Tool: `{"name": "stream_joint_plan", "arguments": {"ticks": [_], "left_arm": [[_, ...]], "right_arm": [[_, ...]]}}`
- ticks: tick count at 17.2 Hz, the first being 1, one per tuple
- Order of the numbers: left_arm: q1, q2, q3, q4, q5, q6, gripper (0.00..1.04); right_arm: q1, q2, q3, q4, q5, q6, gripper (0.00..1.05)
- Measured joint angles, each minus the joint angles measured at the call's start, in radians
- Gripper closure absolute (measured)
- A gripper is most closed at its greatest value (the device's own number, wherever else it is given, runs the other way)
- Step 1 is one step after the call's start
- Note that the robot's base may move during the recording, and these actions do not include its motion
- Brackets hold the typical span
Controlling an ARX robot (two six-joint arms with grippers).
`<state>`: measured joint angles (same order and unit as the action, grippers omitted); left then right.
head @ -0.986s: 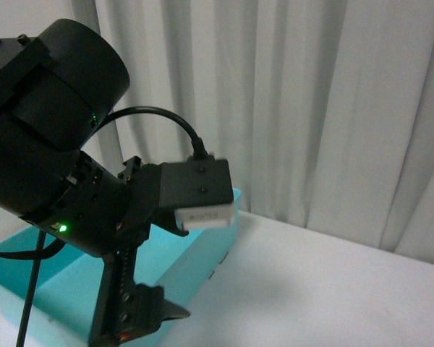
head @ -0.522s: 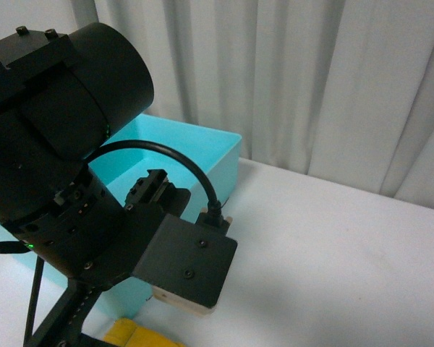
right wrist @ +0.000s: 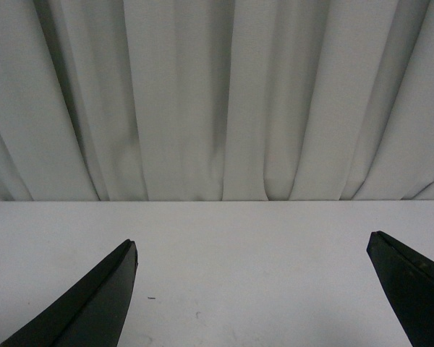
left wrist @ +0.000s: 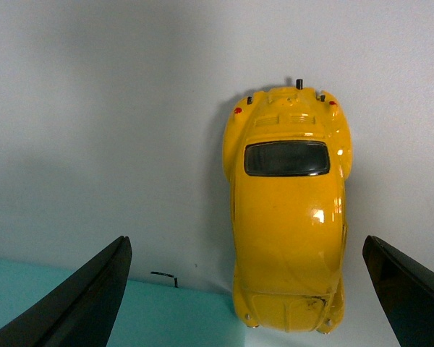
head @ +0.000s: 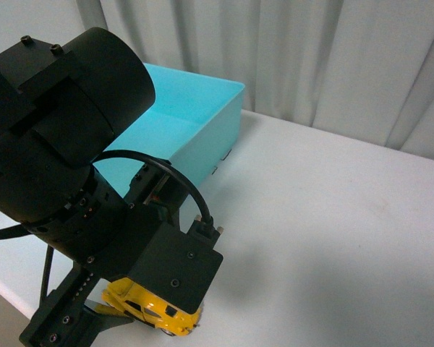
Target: Wind up and store yellow beetle toy
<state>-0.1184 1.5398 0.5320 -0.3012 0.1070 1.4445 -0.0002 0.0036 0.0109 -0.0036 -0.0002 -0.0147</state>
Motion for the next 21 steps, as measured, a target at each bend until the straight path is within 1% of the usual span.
{"name": "stream_joint_plan", "arguments": {"ticks": [7, 8, 12, 13, 14, 17, 19, 21], "left_arm": [[-0.034, 0.087, -0.045, 0.104, -0.045, -0.077, 0.07], [-0.04, 0.089, -0.045, 0.108, -0.048, -0.088, 0.08], [-0.05, 0.095, -0.05, 0.133, -0.048, -0.14, 0.47], [-0.05, 0.094, -0.05, 0.134, -0.044, -0.155, 0.55], [-0.05, 0.088, -0.05, 0.13, -0.04, -0.165, 0.6], [-0.056, 0.056, -0.05, 0.11, -0.016, -0.211, 0.63], [-0.065, -0.005, -0.043, 0.065, 0.036, -0.261, 0.64], [-0.073, -0.098, -0.013, -0.02, 0.123, -0.326, 0.64]], "right_arm": [[0.0, 0.0, 0.0, 0.0, 0.0, 0.0, 0.07], [0.0, 0.0, 0.0, 0.0, 0.0, 0.0, 0.07], [0.0, 0.0, 0.0, 0.0, 0.0, 0.0, 0.07], [0.0, 0.0, 0.0, 0.0, 0.0, 0.0, 0.07], [0.0, 0.0, 0.0, 0.0, 0.0, 0.0, 0.07], [0.0, 0.0, 0.0, 0.0, 0.0, 0.0, 0.07], [0.0, 0.0, 0.0, 0.0, 0.0, 0.0, 0.07], [0.0, 0.0, 0.0, 0.0, 0.0, 0.0, 0.07]]}}
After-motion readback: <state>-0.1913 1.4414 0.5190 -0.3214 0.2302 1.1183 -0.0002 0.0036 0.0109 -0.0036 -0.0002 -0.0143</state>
